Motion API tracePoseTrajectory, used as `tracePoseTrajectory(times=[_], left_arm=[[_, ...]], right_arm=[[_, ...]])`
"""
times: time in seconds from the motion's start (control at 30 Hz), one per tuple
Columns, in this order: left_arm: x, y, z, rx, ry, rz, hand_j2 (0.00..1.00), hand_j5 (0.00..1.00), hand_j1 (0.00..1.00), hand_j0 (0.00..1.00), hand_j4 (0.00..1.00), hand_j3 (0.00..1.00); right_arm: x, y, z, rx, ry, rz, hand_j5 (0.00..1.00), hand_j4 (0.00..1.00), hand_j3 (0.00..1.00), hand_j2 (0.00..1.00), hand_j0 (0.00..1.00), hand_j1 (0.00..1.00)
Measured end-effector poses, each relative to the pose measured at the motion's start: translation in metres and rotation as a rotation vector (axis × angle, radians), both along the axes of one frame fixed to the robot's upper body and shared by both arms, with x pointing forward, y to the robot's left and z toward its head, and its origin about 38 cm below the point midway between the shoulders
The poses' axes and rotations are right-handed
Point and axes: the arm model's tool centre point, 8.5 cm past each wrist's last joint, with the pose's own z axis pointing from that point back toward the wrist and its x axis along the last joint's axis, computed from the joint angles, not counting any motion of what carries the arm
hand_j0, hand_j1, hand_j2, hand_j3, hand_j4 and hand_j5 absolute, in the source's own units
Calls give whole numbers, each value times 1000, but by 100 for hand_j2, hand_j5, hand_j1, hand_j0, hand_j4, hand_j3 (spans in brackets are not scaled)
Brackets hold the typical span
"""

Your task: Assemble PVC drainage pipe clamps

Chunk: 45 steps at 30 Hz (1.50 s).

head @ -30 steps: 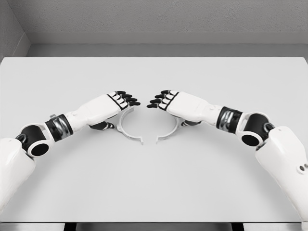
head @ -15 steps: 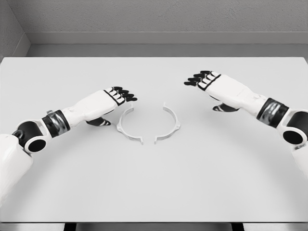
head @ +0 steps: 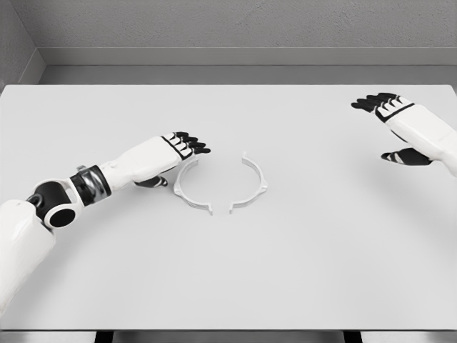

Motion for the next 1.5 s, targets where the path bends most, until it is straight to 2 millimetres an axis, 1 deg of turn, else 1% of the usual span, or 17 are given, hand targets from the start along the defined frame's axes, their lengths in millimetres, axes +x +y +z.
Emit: tracePoseTrajectory(times=[0.47,0.57,0.97,1.2,1.27,1.37,1.5], left_arm=[[2,-3,5,-10,0,-8,100,100,100,100,100,100],[4,-4,7,-13,-6,-10,100,100,100,100,100,100],[3,-16,5,-27,-4,-26,100,100,100,100,100,100],[5,-18,9,-33,-12,-27,100,100,100,100,100,100],[8,-17,14,-33,-22,-26,100,100,100,100,100,100],[10,-11,15,-28,-23,-15,100,100,100,100,100,100],[5,7,16,-26,-8,-2,100,100,100,100,100,100]], right_arm=[[1,-2,0,1,2,-4,100,100,100,100,100,100],[1,-2,0,1,2,-4,100,100,100,100,100,100],[1,-2,0,2,2,-4,100,100,100,100,100,100],[1,-2,0,1,2,-5,100,100,100,100,100,100],[1,-2,0,1,2,-4,100,100,100,100,100,100],[1,-2,0,1,2,-4,100,100,100,100,100,100],[0,-2,0,1,2,-4,100,100,100,100,100,100]])
